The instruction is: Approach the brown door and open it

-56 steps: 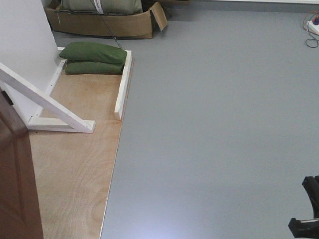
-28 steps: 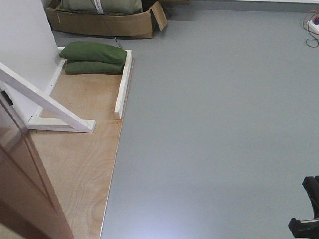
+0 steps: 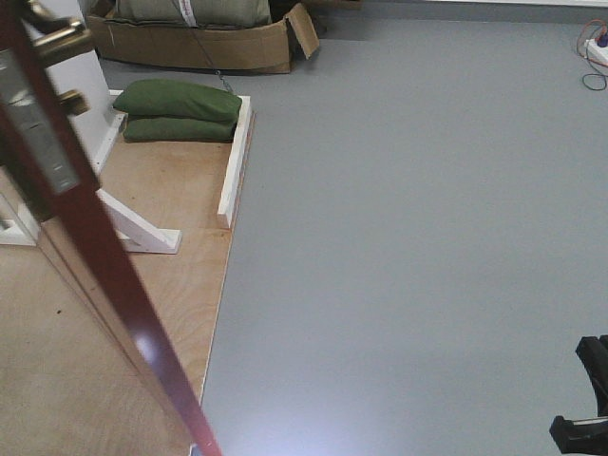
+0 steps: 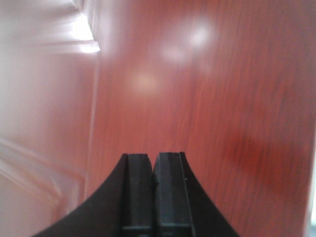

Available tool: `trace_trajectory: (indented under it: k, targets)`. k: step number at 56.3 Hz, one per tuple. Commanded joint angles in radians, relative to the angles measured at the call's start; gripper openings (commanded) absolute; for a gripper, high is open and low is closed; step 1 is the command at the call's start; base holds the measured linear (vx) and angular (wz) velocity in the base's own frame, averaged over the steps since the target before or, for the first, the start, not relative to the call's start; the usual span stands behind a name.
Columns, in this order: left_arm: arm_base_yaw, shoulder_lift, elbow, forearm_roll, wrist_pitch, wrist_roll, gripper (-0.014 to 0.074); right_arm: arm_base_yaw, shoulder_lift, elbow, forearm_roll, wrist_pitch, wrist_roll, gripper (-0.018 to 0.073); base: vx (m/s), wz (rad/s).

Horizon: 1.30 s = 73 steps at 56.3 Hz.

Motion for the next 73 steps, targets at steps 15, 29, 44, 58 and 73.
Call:
trace_trajectory:
  k: [15, 29, 44, 58, 73]
  targets:
    - [-0.051, 0.158, -0.025, 0.005, 0.053, 0.023, -0.0003, -0.002, -0.006, 0.003, -0.007, -0.077, -0.009, 0.0000, 0.00, 0.00]
    - [-0.071, 0.195, -0.025, 0.004, 0.049, 0.093, -0.0003, -0.002, -0.006, 0.003, -0.007, -0.077, -0.009, 0.0000, 0.00, 0.00]
    - [-0.122, 0.204, -0.025, 0.004, 0.060, 0.108, -0.0003, -0.002, -0.006, 0.003, -0.007, -0.078, -0.009, 0.0000, 0.00, 0.00]
    - [-0.129, 0.204, -0.025, 0.004, 0.061, 0.108, -0.0003, -0.002, -0.006, 0.003, -0.007, -0.078, -0.009, 0.0000, 0.00, 0.00]
    - [-0.129, 0.204, -0.025, 0.004, 0.074, 0.108, -0.0003, -0.002, -0.006, 0.003, -0.007, -0.078, -0.009, 0.0000, 0.00, 0.00]
